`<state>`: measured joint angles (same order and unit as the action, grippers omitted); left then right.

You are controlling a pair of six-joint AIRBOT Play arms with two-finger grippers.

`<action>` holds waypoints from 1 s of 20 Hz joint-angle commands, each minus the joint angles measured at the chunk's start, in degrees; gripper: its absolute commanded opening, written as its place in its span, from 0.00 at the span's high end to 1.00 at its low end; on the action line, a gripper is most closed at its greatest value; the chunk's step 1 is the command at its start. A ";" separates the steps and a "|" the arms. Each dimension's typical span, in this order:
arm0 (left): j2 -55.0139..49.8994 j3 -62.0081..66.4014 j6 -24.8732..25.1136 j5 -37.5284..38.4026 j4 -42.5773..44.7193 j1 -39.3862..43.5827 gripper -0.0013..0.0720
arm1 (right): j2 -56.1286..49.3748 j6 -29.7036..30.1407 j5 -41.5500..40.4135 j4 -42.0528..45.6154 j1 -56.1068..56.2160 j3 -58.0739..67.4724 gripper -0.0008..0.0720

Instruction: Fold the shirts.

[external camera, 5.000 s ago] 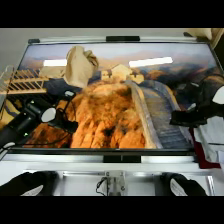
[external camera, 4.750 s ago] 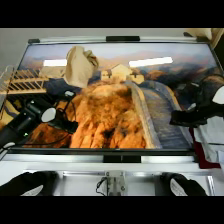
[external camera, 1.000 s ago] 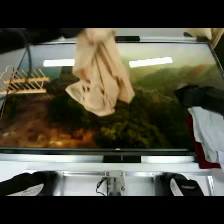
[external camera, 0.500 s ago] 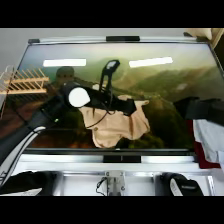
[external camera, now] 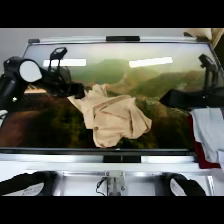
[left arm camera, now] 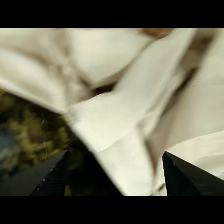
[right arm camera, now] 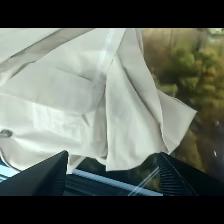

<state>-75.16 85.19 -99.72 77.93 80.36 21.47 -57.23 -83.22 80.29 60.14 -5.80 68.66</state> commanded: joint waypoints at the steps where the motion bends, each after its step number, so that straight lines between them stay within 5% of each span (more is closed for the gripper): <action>1: 0.81 -9.35 -0.04 2.36 0.02 -4.28 0.00 | -8.66 1.73 -3.21 -2.19 1.25 0.00 0.08; 6: 0.39 -25.83 -3.26 -16.46 -12.31 -1.79 0.00 | -19.21 3.28 -7.02 0.81 11.04 0.00 0.08; 12: -1.33 -27.52 -2.99 -25.97 -18.32 0.48 0.03 | -27.23 5.18 -1.40 12.11 13.44 0.00 0.08; 15: -1.33 -27.52 -3.02 -29.03 -18.62 1.42 0.48 | -31.04 5.70 -2.05 11.47 14.38 0.00 0.08; 18: -1.33 -27.43 -3.02 -30.56 -18.91 1.33 0.71 | -34.73 5.75 -3.19 7.54 16.68 0.00 0.08; 19: -1.31 -27.28 -3.02 -30.56 -18.91 1.33 0.88 | -35.82 5.75 -3.26 5.88 17.46 0.00 0.11; 20: -1.27 -27.12 -2.99 -30.64 -18.88 1.33 0.90 | -36.50 5.75 -3.32 5.22 18.23 0.00 0.35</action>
<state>-76.44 57.91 -102.78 49.12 61.87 22.65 -90.85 -77.71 77.12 68.34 10.50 68.69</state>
